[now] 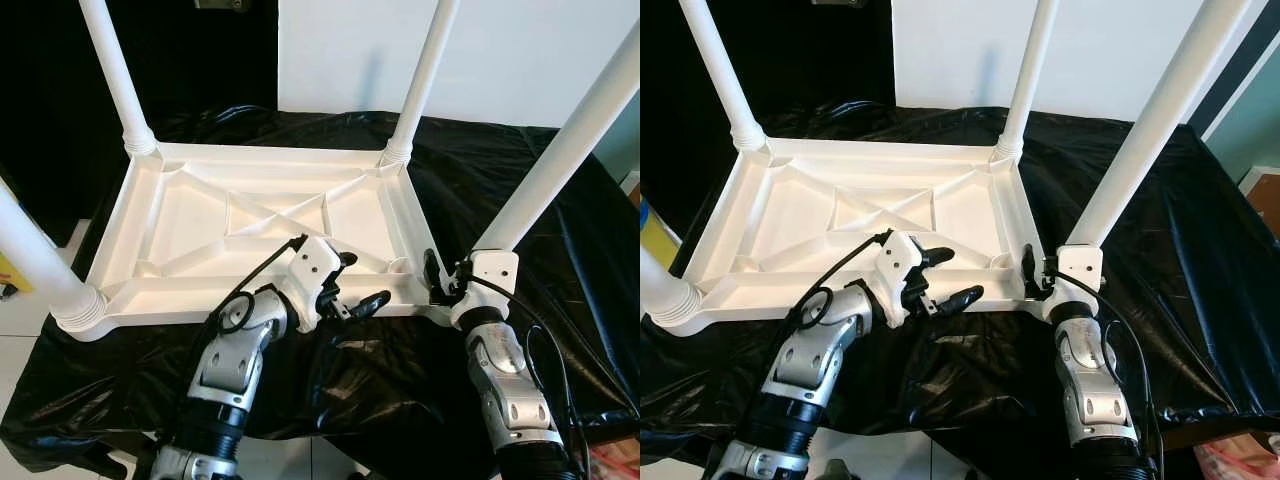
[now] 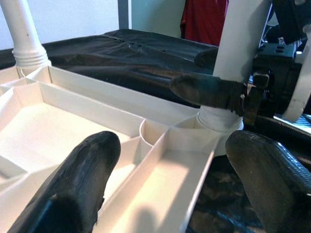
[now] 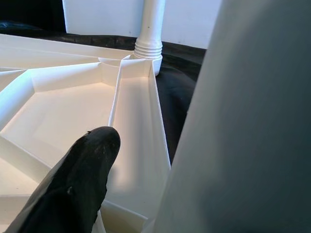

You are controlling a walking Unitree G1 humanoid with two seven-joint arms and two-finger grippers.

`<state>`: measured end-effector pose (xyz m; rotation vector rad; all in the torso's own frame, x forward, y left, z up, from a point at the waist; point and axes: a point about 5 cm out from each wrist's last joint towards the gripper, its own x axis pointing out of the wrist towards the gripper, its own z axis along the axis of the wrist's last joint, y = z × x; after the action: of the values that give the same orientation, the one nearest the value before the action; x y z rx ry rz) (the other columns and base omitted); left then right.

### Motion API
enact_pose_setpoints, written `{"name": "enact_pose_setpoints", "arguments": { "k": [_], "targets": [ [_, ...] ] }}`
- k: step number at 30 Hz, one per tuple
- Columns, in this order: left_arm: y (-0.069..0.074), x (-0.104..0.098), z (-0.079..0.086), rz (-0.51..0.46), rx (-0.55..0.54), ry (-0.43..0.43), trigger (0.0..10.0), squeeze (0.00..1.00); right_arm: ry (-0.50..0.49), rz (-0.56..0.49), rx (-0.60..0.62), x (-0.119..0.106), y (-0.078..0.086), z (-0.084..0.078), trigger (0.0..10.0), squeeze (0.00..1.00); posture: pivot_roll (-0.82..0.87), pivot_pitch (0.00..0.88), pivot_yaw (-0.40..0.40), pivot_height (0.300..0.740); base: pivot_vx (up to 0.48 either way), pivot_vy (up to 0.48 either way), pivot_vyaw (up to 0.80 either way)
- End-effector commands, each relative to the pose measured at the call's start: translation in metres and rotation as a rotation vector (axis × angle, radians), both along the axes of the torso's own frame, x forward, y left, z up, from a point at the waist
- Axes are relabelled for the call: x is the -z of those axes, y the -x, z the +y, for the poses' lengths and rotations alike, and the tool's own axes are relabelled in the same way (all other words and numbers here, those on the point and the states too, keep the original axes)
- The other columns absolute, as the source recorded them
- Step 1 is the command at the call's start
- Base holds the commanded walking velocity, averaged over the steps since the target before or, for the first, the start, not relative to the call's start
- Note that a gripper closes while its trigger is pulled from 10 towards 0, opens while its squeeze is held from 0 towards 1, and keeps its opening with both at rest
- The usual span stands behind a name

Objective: Building children table

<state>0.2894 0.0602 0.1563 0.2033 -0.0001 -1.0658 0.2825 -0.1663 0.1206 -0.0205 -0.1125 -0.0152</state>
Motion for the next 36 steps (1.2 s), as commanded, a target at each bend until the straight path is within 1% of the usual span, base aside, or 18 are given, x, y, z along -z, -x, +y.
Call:
{"name": "enact_pose_setpoints", "arguments": {
  "k": [1,6,7,8,11,12,14,17,20,23,27,29,30,31,32,33,36],
  "targets": [
    [-0.007,0.0,-0.001,-0.006,-0.105,0.006,10.0,0.0,0.008,0.005,-0.017,-0.001,0.002,-0.002,10.0,0.0,-0.04,0.053,-0.1,0.74,0.0,0.0,0.0],
    [-0.007,-0.004,-0.003,-0.018,-0.099,0.013,10.0,0.0,0.018,0.005,-0.045,-0.002,0.002,-0.004,10.0,0.0,-0.06,0.048,-0.089,0.74,0.0,0.0,0.0],
    [-0.004,-0.004,-0.005,-0.016,-0.08,0.02,10.0,0.0,0.035,-0.001,-0.112,-0.005,0.005,-0.002,10.0,0.0,-0.08,0.051,-0.066,0.74,0.0,0.0,0.0],
    [-0.003,-0.003,-0.005,-0.015,-0.071,0.019,10.0,0.0,0.041,-0.003,-0.138,-0.006,0.006,0.0,10.0,0.0,-0.08,0.051,-0.062,0.74,0.0,0.0,0.0],
    [-0.002,-0.002,-0.005,-0.016,-0.062,0.01,10.0,0.0,0.047,-0.003,-0.156,-0.006,0.007,0.001,10.0,0.0,-0.09,0.049,-0.055,0.74,0.0,0.0,0.0],
    [-0.001,-0.001,-0.006,-0.016,-0.052,-0.002,10.0,0.0,0.05,0.002,-0.168,-0.004,0.008,0.001,10.0,0.0,-0.09,0.051,-0.037,0.74,0.0,0.0,0.0],
    [-0.001,-0.001,-0.006,-0.016,-0.052,-0.002,10.0,0.0,0.05,0.002,-0.168,-0.004,0.008,0.001,10.0,0.0,-0.09,0.051,-0.037,0.74,0.0,0.0,0.0],
    [0.002,0.0,-0.007,-0.019,-0.03,-0.018,10.0,0.0,0.055,0.016,-0.197,-0.001,0.01,0.004,10.0,0.0,-0.09,0.048,-0.012,0.74,0.0,0.0,0.0],
    [0.003,0.0,-0.007,-0.02,-0.02,-0.021,10.0,0.0,0.068,0.022,-0.216,0.002,0.012,0.004,10.0,0.0,-0.09,0.046,-0.007,0.74,0.0,0.0,0.0],
    [0.006,-0.001,-0.008,-0.032,0.0,-0.027,10.0,0.0,0.097,0.046,-0.281,0.006,0.015,0.0,10.0,0.0,-0.11,0.035,0.018,0.74,0.0,0.0,0.0],
    [0.007,-0.001,-0.011,-0.038,0.013,-0.027,10.0,0.0,0.111,0.053,-0.319,0.006,0.015,-0.003,10.0,0.0,-0.11,0.032,0.021,0.74,0.0,0.0,0.0],
    [0.01,0.0,-0.014,-0.038,0.034,-0.02,10.0,0.0,0.143,0.061,-0.356,0.006,0.013,-0.007,10.0,0.0,-0.12,0.025,0.022,0.74,0.0,0.0,0.0],
    [0.01,0.0,-0.014,-0.038,0.034,-0.02,10.0,0.0,0.143,0.061,-0.356,0.006,0.013,-0.007,10.0,0.0,-0.12,0.025,0.022,0.74,0.0,0.0,0.0],
    [0.012,0.001,-0.015,-0.038,0.042,-0.022,10.0,0.0,0.154,0.066,-0.364,0.006,0.011,-0.009,5.8,0.0,-0.12,0.022,0.022,0.74,0.0,0.0,0.0],
    [0.013,0.004,-0.016,-0.039,0.048,-0.031,10.0,0.0,0.16,0.069,-0.367,0.007,0.009,-0.011,4.3,0.0,-0.12,0.016,0.02,0.74,0.0,0.0,0.0],
    [0.015,0.007,-0.016,-0.042,0.054,-0.042,10.0,0.0,0.171,0.067,-0.374,0.007,0.007,-0.012,0.0,0.0,-0.12,0.009,0.016,0.74,0.0,0.0,0.0],
    [0.017,0.008,-0.017,-0.043,0.056,-0.047,10.0,0.0,0.175,0.068,-0.383,0.007,0.006,-0.012,0.0,0.0,-0.12,0.004,0.012,0.74,0.0,0.0,0.0]
  ]
}}
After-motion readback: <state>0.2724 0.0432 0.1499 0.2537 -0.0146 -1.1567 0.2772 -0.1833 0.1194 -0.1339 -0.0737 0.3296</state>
